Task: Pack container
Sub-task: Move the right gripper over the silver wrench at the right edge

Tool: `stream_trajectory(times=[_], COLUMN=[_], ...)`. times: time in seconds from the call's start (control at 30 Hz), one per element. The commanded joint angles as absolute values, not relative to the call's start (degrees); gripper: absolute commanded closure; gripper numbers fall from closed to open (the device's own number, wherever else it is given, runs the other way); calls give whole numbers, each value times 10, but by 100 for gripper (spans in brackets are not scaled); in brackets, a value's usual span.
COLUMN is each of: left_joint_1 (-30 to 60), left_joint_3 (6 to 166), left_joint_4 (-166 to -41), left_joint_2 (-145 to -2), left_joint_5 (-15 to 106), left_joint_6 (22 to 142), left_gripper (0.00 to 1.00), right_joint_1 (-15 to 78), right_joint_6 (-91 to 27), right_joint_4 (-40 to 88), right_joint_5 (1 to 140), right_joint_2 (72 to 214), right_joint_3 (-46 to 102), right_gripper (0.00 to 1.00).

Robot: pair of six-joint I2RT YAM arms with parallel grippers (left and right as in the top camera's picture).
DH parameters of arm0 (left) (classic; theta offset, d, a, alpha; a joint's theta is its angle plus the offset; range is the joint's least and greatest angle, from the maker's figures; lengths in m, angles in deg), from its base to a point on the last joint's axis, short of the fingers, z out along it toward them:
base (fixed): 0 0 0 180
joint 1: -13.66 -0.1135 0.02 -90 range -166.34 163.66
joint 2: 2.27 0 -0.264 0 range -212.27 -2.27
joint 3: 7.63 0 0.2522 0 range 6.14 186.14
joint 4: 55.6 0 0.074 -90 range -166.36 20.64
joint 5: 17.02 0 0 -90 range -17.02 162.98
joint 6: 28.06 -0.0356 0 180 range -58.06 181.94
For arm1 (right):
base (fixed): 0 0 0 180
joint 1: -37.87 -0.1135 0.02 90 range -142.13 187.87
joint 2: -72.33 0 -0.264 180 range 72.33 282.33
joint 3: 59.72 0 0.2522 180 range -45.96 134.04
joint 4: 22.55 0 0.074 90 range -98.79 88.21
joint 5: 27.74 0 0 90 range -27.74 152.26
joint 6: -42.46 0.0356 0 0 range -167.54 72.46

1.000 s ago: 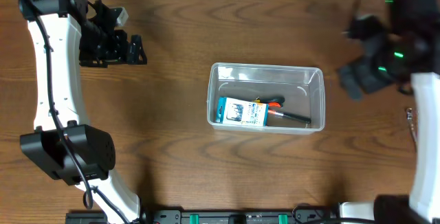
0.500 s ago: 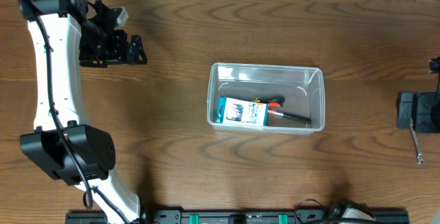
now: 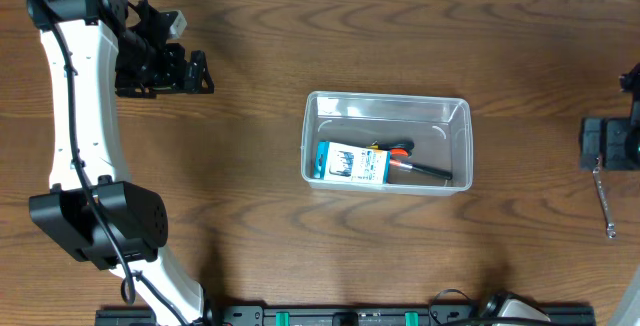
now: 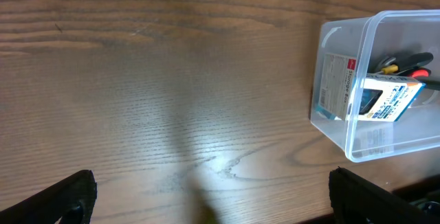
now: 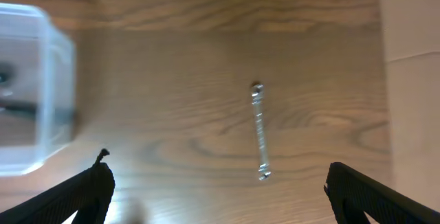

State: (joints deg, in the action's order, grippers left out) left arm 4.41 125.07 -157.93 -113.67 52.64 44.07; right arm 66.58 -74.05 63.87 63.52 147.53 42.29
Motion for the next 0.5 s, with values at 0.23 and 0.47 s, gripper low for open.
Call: stream_trajectory(times=[0.23,0.47], left_joint_1=[44,44], left_joint_3=[1252,1252], left_joint_4=[-1582,-1582], left_joint_2=[-1140,-1140], left_joint_5=[531,531], left_joint_6=[437,438], left_gripper=[2,2], right_joint_1=[690,713], right_joint_6=[-817,-871], right_joint_4=[634,640], right_joint_5=[613,617], right_joint_2=[1633,1707], right_joint_3=[423,423], right_gripper=[1,1])
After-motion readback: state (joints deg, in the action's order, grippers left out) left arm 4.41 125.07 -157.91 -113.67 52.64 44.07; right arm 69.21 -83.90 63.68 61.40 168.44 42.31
